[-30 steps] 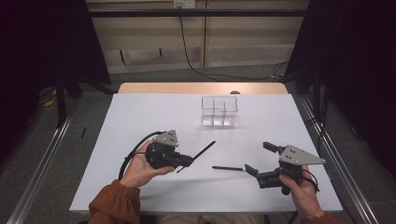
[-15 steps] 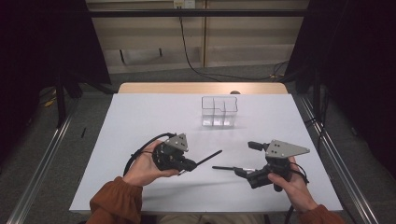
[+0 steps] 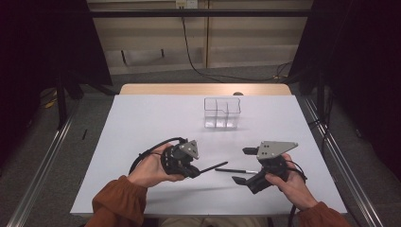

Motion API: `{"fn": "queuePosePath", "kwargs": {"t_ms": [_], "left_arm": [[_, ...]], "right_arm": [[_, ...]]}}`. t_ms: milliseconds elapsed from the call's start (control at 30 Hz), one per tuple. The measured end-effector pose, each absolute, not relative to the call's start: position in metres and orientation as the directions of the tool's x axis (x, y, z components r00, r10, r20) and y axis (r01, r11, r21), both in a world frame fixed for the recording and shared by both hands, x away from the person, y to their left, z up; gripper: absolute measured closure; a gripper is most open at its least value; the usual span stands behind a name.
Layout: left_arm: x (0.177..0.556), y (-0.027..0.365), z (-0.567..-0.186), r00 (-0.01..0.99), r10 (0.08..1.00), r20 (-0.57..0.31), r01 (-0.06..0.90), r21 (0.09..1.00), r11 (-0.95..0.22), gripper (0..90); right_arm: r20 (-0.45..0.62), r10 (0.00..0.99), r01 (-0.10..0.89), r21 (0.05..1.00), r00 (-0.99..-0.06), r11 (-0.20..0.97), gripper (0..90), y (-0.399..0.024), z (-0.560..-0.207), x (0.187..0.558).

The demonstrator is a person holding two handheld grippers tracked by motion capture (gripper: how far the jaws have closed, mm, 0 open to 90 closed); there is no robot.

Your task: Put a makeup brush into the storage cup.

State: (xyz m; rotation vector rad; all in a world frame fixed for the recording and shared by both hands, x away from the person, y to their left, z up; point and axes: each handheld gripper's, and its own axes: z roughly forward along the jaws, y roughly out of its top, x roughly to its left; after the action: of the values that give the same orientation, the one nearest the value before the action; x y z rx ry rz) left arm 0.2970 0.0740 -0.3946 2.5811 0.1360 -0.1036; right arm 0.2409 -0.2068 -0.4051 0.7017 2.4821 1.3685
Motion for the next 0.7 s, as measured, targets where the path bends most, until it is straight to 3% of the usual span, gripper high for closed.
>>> {"fn": "queuePosePath", "kwargs": {"t_ms": [700], "left_arm": [[0.296, 0.049, -0.393, 0.998, 0.006, -0.059, 0.027, 0.366, -0.930, 84.2]], "right_arm": [[0.044, 0.315, 0.274, 0.616, -0.948, 0.739, 7.8, -0.179, -0.396, 0.264]]}}
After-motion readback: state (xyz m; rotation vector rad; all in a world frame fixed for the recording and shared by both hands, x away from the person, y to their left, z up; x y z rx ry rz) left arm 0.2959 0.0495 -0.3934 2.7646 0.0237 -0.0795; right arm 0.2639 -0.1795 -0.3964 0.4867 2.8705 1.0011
